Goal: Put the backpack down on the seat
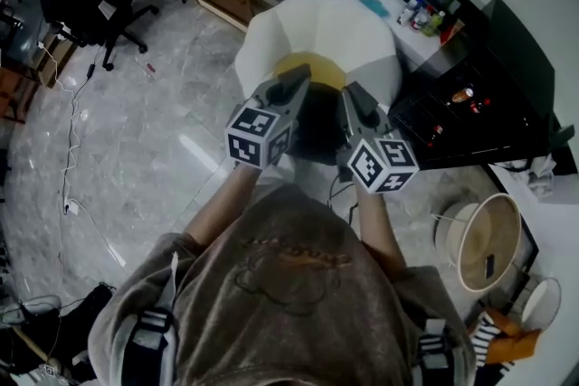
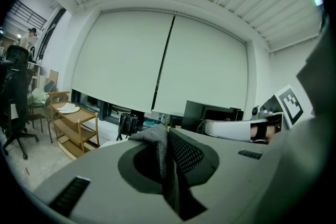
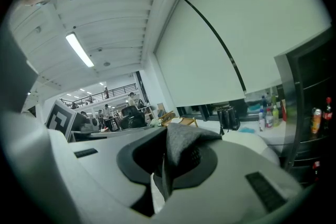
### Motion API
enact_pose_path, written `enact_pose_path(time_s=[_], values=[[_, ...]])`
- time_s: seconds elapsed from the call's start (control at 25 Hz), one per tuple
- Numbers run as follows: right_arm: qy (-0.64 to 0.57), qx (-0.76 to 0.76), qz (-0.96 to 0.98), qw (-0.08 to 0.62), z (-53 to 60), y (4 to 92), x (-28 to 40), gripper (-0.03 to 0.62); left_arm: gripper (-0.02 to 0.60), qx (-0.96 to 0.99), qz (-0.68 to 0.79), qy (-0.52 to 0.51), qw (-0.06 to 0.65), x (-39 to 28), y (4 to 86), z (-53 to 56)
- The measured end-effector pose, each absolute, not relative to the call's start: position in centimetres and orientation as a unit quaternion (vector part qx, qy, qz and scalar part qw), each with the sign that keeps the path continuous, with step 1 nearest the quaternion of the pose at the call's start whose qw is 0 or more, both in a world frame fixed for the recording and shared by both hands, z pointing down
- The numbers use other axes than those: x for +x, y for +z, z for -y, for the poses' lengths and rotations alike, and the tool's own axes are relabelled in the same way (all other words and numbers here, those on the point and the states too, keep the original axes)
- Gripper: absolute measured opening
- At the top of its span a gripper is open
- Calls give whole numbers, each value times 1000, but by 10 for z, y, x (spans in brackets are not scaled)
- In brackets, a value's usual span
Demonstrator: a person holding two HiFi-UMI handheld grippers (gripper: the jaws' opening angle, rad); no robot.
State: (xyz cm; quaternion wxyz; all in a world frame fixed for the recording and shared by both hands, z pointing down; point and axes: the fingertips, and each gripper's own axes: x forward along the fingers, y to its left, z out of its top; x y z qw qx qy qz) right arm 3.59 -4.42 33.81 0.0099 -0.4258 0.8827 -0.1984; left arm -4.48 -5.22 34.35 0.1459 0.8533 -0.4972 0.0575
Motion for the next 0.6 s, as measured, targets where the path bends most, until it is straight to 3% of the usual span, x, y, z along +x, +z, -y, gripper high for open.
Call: enact_pose_path(time_s=[0.6], values=[[-212, -446, -870, 11, 145, 336, 23, 31, 31, 868, 468, 70, 149, -57, 340, 160]])
